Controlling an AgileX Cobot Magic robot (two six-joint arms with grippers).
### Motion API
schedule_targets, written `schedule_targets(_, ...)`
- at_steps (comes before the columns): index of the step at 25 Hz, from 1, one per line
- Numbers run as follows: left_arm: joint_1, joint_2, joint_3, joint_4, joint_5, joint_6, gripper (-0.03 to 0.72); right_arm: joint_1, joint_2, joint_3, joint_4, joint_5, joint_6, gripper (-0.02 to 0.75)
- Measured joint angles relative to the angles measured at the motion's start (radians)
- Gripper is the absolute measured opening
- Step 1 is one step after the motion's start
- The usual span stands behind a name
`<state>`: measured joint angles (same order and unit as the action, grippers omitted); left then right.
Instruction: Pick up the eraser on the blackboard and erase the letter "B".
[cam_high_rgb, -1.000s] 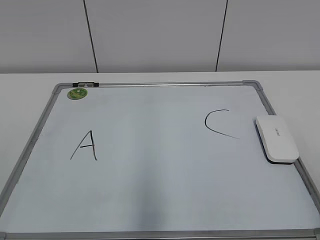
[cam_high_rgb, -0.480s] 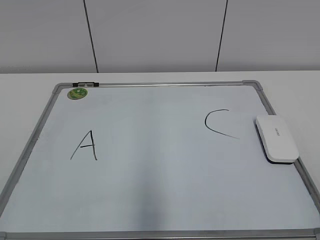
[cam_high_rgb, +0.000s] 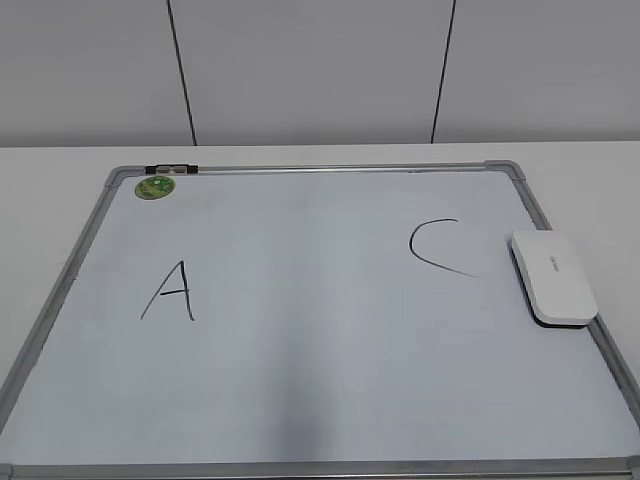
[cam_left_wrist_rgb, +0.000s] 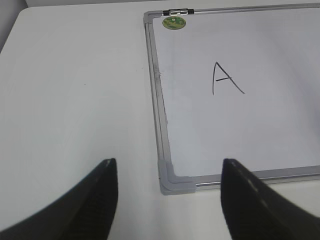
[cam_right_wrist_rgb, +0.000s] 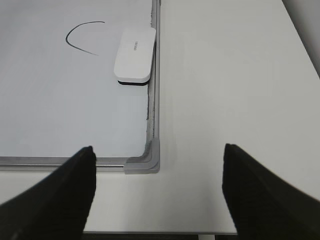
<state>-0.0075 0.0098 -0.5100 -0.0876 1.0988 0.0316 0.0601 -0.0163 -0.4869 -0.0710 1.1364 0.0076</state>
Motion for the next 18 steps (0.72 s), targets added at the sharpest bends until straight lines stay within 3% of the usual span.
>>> schedule_targets(18,0.000,0.000,0.000,0.000,0.000,0.000,0.473,0.000,0.000,0.000,0.000,0.002,0.000,0.587)
